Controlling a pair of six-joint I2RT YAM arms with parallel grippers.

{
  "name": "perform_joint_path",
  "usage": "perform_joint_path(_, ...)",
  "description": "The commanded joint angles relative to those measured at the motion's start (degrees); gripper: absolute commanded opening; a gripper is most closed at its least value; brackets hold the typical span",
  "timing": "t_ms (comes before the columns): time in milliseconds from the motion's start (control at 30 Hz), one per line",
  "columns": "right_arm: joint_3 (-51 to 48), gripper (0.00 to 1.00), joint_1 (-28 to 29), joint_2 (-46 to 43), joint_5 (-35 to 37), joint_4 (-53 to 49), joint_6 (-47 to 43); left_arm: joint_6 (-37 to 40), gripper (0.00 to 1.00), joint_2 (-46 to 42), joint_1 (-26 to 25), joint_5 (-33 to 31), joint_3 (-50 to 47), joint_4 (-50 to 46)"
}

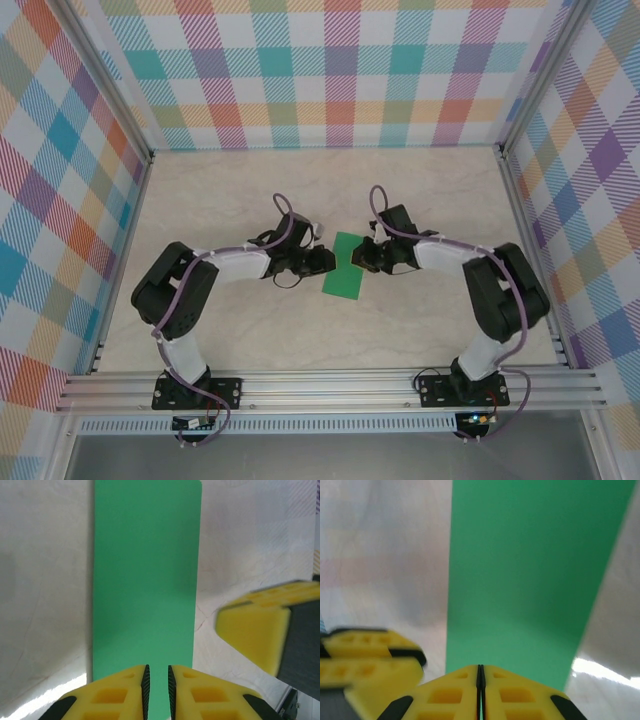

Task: Fold a paper plane with a square sheet of paper (fold left side to right side)
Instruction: Hold the square sheet of paper at the center of the table.

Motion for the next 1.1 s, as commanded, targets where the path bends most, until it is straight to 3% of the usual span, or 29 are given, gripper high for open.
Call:
perform_joint_path(0, 5.55, 0.09, 0.06, 5.02, -2.7, 6.63, 2.36, 0.22, 0.19, 2.29, -0.61, 0.98, 2.08, 1.13)
perform_joint_path(433, 16.58, 0.08, 0.18, 17.23, -0.87, -2.06, 0.03, -0.28, 0.19, 4.86, -0.88, 1.45, 3.75, 2.05)
perform_joint_path(733, 18.72, 0.08, 0.22, 19.59, 1.43, -9.52, -1.75, 1.01, 0.18, 6.8, -1.14, 0.6, 4.44, 0.51)
perform_joint_path(1067, 19.23, 0.08, 0.9, 20.46, 2.33, -12.34, -2.55, 2.88, 0.19, 5.83, -1.14, 0.6, -1.8, 0.98)
